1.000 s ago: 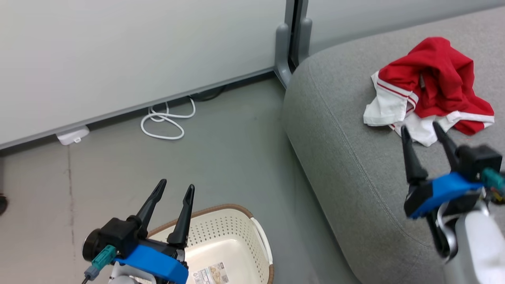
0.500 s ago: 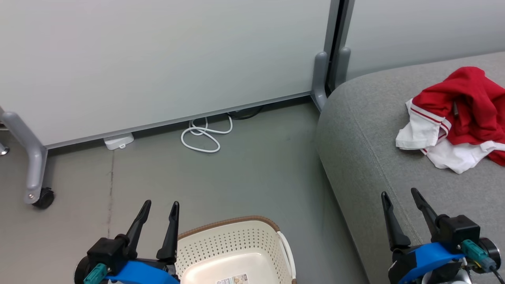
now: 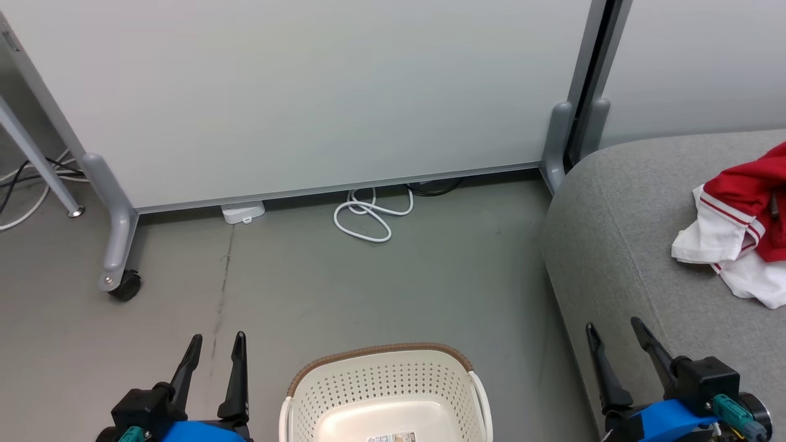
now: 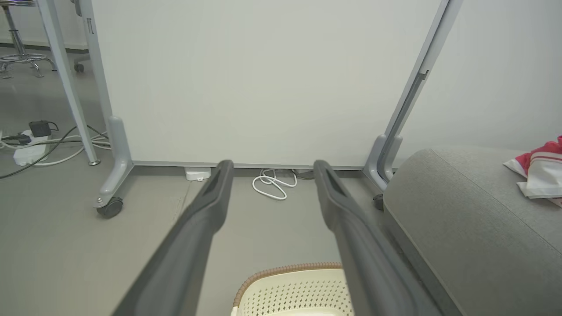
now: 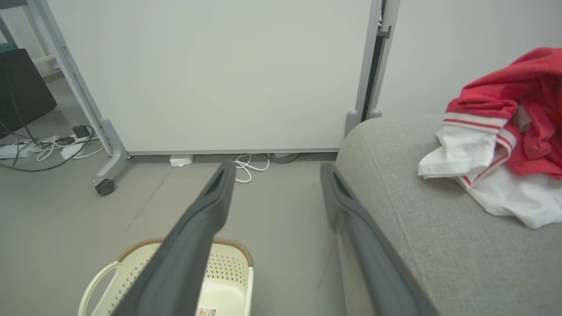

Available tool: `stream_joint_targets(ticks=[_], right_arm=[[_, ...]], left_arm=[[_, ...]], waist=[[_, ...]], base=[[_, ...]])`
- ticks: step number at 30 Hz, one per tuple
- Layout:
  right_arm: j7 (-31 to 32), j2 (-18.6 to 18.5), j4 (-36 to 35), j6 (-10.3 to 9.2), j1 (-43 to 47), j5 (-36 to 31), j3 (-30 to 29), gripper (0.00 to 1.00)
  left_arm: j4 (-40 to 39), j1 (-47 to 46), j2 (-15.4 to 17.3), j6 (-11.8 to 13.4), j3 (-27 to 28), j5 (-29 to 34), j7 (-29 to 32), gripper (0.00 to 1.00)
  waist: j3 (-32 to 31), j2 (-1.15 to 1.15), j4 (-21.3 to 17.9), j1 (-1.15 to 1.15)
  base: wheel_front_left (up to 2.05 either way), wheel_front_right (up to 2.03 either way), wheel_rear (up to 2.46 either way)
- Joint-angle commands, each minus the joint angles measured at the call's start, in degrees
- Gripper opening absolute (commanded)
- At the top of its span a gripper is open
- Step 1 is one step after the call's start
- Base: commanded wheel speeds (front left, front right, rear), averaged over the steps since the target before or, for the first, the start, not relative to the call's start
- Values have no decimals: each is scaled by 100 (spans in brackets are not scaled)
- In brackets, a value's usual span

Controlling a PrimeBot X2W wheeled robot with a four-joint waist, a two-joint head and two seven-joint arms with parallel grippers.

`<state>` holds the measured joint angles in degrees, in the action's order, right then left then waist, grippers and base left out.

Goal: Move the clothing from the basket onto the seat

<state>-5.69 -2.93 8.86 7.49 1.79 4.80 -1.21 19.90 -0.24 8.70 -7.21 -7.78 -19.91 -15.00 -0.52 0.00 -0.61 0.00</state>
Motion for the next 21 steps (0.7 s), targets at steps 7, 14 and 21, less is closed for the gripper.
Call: stream_joint_targets(ticks=[7, 14, 21], right_arm=[[-14, 5, -26, 1, 118, 53, -12, 100], [-37, 5, 39, 1, 88, 137, 74, 100], [-32, 5, 73, 2, 73, 196, 115, 100]], left_arm=[[125, 105, -31, -45, 132, 37, -27, 100], [167, 112, -16, -45, 207, 51, -27, 100], [170, 118, 2, -29, 143, 24, -27, 100]], waist=[[-70, 0, 224, 0], [-69, 0, 237, 0], [-72, 0, 196, 0]], base=[[0, 0, 0], [0, 0, 0], [0, 0, 0]])
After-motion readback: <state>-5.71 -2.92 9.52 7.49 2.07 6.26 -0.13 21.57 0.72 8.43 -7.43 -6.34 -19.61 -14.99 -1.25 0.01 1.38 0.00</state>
